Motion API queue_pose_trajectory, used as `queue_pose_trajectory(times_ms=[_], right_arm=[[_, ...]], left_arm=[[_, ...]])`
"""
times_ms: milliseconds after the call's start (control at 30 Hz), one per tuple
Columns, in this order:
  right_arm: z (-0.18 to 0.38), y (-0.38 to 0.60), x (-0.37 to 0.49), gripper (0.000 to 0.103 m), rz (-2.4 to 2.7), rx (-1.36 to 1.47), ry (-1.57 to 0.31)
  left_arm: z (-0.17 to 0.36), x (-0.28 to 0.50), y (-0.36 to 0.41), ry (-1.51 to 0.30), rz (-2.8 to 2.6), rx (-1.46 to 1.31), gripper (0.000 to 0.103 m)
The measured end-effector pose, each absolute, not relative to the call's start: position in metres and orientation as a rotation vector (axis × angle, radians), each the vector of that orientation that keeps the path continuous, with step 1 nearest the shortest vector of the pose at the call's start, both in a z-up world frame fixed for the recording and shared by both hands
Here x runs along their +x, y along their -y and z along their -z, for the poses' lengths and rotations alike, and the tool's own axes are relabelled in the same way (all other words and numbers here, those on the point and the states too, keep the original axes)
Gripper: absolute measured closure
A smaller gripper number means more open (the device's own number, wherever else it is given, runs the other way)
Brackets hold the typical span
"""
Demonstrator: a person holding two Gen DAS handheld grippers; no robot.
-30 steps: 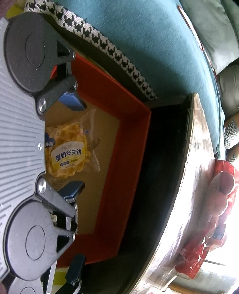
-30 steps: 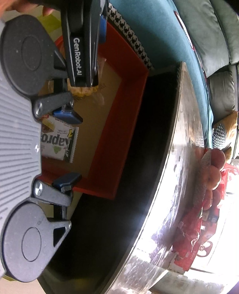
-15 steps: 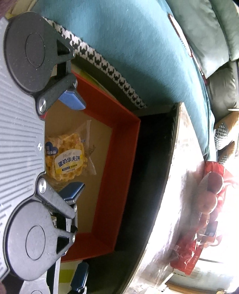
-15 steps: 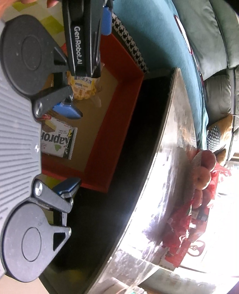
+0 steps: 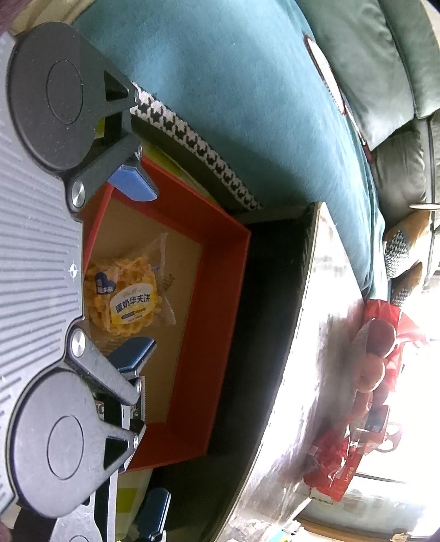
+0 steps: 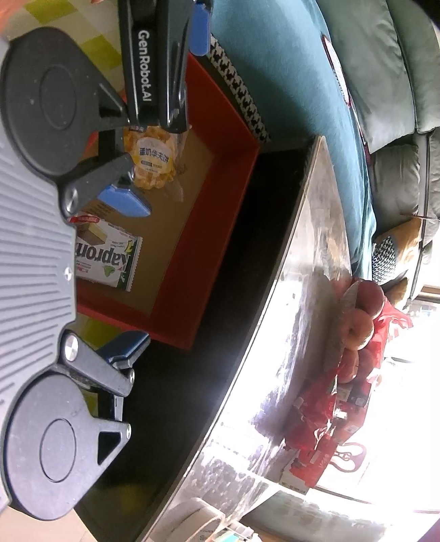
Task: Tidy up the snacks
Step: 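Lower both snacks into the red box and open both tools, then withdraw both tools from the red box back toward the snack pile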
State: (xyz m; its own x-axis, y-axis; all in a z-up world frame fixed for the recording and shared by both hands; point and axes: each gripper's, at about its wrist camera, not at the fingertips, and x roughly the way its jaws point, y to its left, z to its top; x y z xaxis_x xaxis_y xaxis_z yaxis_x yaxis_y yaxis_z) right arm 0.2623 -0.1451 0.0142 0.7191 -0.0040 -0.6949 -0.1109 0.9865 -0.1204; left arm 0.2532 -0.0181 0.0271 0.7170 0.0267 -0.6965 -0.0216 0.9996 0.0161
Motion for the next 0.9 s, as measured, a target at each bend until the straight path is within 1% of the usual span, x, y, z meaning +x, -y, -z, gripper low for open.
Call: queue_pose_trajectory(times_ms=[200, 300, 533, 900], right_arm=[[-0.015, 0.145, 0.264, 0.025, -0.063, -0.153, -0.764], [-0.015, 0.145, 0.266, 0.021, -0.071, -0.146, -0.762], [-0.019, 0.154, 0.272, 0.021, -0.087, -0.057, -0.768], [-0.020, 0.161, 0.244, 0.020, -0.043, -0.092, -0.791]], left_arm=[[-0.031, 0.248, 0.014, -0.763, -0.031, 0.003, 0.011], [-0.032, 0.247, 0.009, -0.762, -0.036, -0.011, 0.011], [-0.033, 0.243, 0.004, -0.766, -0.040, 0.002, 0.011], [-0.026, 0.221, 0.011, -0.793, 0.001, 0.046, 0.011]])
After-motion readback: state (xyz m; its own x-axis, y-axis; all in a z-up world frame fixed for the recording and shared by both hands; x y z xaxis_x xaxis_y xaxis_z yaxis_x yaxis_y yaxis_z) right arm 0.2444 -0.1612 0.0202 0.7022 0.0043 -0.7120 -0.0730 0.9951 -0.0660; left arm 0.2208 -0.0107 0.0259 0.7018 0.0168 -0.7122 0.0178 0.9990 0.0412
